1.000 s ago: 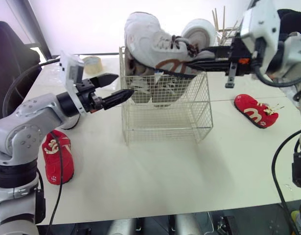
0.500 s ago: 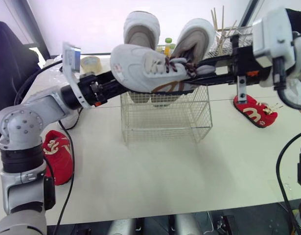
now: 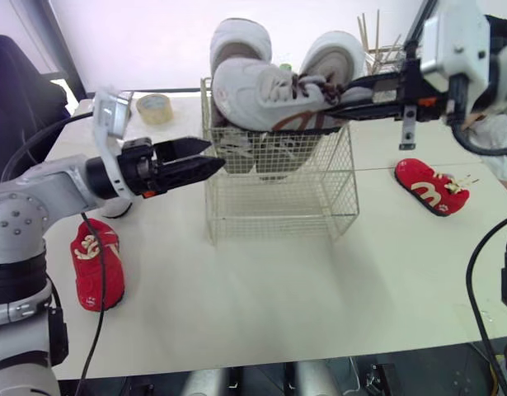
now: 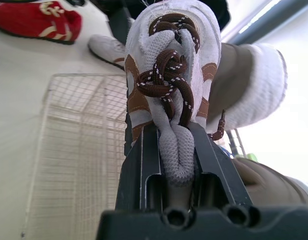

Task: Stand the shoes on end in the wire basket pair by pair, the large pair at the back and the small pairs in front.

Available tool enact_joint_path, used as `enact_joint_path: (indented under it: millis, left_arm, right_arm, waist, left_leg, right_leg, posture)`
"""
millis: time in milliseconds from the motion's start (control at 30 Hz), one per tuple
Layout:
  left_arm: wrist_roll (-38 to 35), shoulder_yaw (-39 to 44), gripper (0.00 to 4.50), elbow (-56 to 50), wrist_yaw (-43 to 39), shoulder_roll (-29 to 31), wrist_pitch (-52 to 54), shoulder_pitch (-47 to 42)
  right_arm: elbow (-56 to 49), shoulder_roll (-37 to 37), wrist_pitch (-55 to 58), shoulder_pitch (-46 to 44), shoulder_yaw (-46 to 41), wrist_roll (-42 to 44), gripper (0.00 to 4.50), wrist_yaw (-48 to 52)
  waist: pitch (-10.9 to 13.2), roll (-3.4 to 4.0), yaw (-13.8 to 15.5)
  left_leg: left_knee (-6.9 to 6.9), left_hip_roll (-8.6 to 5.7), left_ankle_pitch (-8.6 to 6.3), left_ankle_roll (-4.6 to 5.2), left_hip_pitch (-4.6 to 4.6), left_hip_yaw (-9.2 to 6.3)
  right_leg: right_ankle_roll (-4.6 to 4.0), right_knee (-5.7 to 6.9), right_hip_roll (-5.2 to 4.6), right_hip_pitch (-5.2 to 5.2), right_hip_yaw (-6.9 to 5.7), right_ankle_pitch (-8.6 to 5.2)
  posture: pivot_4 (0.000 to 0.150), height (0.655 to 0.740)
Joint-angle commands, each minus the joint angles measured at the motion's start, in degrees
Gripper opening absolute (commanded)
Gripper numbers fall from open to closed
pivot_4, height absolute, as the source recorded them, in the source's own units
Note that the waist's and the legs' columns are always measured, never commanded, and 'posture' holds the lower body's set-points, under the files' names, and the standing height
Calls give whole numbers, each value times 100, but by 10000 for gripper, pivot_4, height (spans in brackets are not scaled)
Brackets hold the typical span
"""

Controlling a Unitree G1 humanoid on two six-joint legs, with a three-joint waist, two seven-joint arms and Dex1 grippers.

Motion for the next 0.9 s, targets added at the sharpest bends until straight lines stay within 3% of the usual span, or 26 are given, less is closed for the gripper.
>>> enact_joint_path:
  millis: [33, 267, 533, 800, 833, 900]
  left_arm:
    - [-121, 242, 45000, 72, 99, -39, -105, -247]
    - [-691, 324, 45000, 400, 428, -288, 161, -581]
    - [-749, 201, 45000, 405, 531, -404, 267, -501]
    - [-1018, 292, 7359, 499, 676, -502, 314, -503]
    - [-1079, 308, 4069, 506, 718, -528, 322, -499]
    - [-1169, 325, 3333, 504, 797, -560, 330, -485]
  right_arm:
    - [-361, 1, 77, -21, -160, 187, 543, 42]
    - [-599, 137, -65, 52, -84, 52, 543, -42]
    - [-695, 195, -25, 32, -132, 110, 543, -61]
    - [-720, 140, 0, 40, -145, 126, 543, -3]
    - [-716, 127, 11, 40, -145, 123, 543, 3]
    - [-710, 100, 42, 43, -146, 116, 543, 5]
  waist:
    - [0, 0, 2]
    - [0, -1, 2]
    - [0, -1, 1]
    - [0, -1, 1]
    - [0, -1, 1]
    - [0, -1, 3]
  left_leg:
    - [0, 0, -1, 2, 0, 0]
    - [1, -1, 1, 0, 0, 0]
    - [1, -1, 4, -1, 0, 0]
    - [1, -1, 5, 0, 0, 0]
    - [1, -1, 5, 0, 0, 0]
    - [1, -1, 5, 0, 0, 0]
  right_leg:
    - [0, 0, 0, 0, 0, 0]
    - [1, 1, 0, 1, 0, 0]
    - [1, 1, 0, 1, 0, 1]
    - [1, 1, 0, 1, 0, 1]
    - [1, 1, 0, 2, 0, 1]
    - [1, 1, -1, 2, 0, 0]
  posture:
    - [1500, 7400]
    - [1500, 7400]
    - [1500, 7400]
    - [1500, 7400]
    - [1500, 7400]
    - [1500, 7400]
